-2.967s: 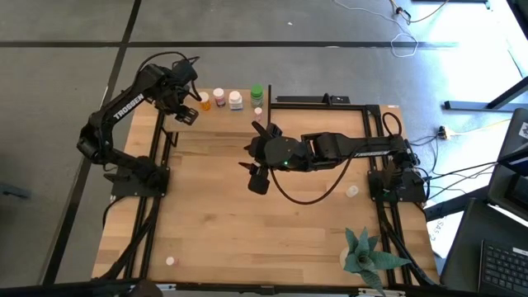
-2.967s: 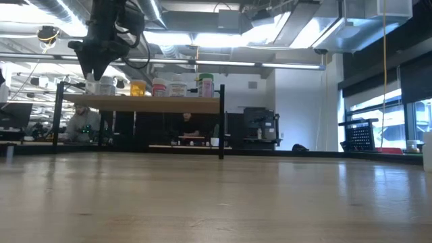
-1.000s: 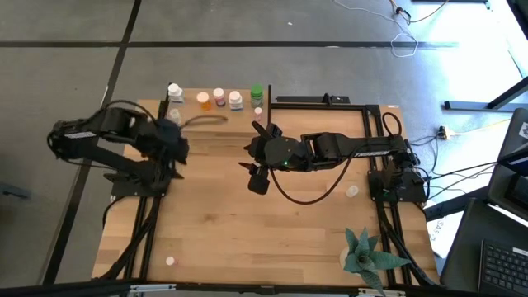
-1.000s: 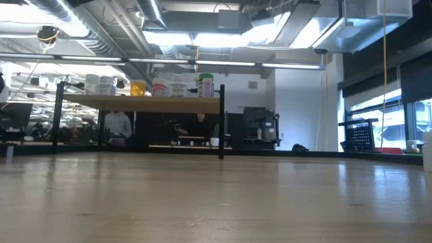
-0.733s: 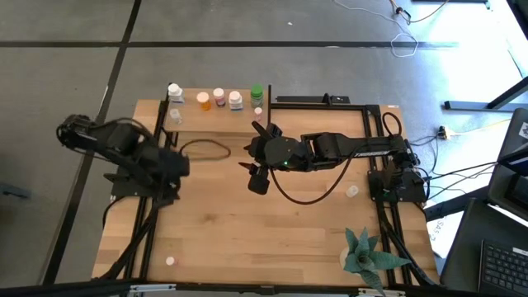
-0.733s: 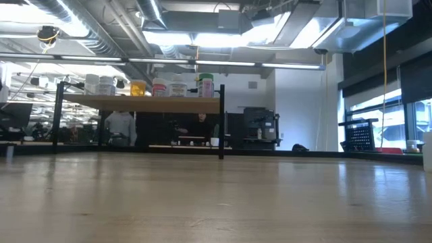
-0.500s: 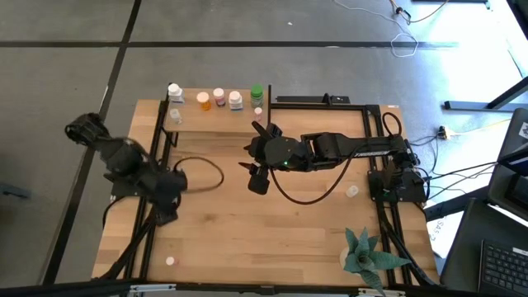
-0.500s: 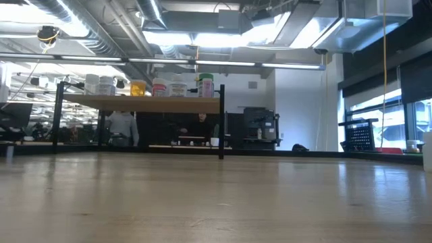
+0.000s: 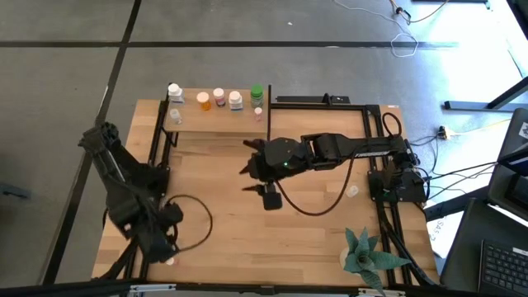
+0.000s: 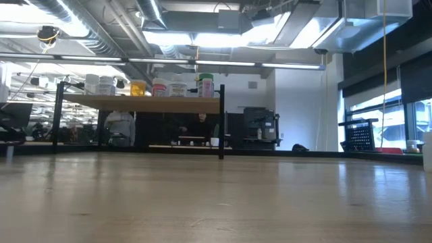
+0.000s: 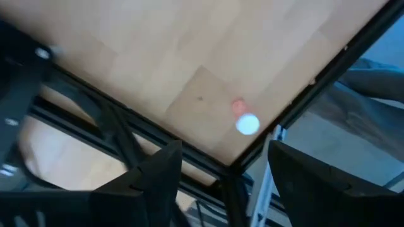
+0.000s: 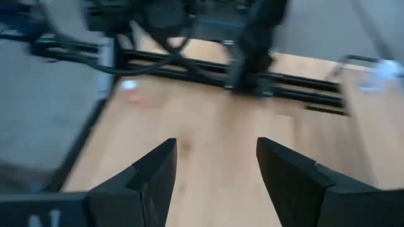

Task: Pick and place medicine bottles onto shelf by color
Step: Put the pink pill bottle on the shelf

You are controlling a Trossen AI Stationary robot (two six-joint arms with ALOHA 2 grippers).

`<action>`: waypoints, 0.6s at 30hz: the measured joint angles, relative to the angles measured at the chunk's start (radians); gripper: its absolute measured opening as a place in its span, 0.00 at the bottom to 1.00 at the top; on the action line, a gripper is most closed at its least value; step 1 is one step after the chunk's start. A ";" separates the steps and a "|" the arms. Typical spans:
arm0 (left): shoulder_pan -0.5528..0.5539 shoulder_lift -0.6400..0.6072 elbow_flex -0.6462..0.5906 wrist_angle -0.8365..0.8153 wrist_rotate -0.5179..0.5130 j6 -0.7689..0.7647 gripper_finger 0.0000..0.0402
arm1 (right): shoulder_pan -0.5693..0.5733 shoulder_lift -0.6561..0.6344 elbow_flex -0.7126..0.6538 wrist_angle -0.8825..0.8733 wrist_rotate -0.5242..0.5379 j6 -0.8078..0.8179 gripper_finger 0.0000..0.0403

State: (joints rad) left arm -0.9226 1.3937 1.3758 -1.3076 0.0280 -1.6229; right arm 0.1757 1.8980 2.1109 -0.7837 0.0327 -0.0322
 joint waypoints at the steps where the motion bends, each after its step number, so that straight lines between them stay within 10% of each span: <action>1: -0.014 0.015 0.000 0.016 0.000 -0.019 0.57 | 0.000 0.000 0.000 0.000 -0.032 -0.011 0.55; 18: -0.095 0.185 0.000 0.228 0.016 -0.107 0.57 | -0.001 0.000 0.000 0.009 -0.124 -0.058 0.55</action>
State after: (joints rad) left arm -1.0176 1.5784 1.3762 -1.0798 0.0440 -1.7296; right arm 0.1749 1.8980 2.1109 -0.7745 -0.0914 -0.0899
